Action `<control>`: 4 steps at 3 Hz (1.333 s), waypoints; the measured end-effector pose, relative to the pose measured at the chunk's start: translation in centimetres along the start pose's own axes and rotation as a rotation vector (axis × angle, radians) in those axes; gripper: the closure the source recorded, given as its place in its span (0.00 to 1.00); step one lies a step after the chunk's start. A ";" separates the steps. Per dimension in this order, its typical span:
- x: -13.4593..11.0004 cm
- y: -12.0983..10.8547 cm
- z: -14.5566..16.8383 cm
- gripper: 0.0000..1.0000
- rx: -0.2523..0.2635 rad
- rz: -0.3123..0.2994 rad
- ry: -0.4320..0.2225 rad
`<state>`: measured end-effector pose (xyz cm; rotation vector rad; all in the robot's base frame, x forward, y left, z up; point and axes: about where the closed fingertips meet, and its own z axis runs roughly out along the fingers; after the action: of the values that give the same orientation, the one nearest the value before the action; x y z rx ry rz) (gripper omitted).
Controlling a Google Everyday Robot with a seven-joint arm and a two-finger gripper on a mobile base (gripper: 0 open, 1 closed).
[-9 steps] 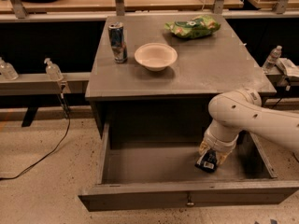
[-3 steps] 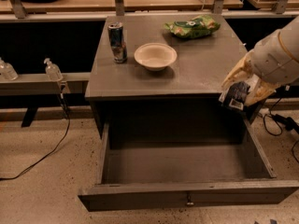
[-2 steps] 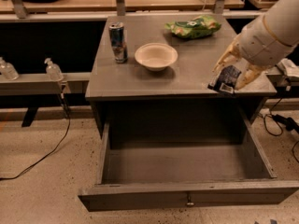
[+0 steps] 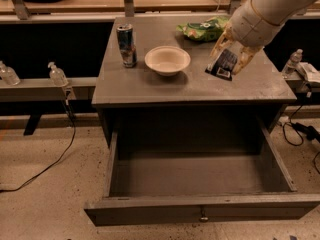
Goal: Pick rxbar blueberry from top drawer and place on counter
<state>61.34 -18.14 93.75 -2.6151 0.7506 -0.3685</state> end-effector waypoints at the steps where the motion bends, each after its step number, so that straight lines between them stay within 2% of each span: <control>1: 1.4 -1.4 1.6 0.83 -0.012 0.023 0.013; 2: 2.9 -1.9 3.5 0.60 -0.013 0.071 0.011; 4: 2.9 -2.0 4.2 0.13 -0.014 0.071 0.005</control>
Offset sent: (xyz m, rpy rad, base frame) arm 0.0734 0.0074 -0.0351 0.0375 0.0435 -0.1349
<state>66.06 -16.91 91.35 -2.5936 0.8476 -0.3509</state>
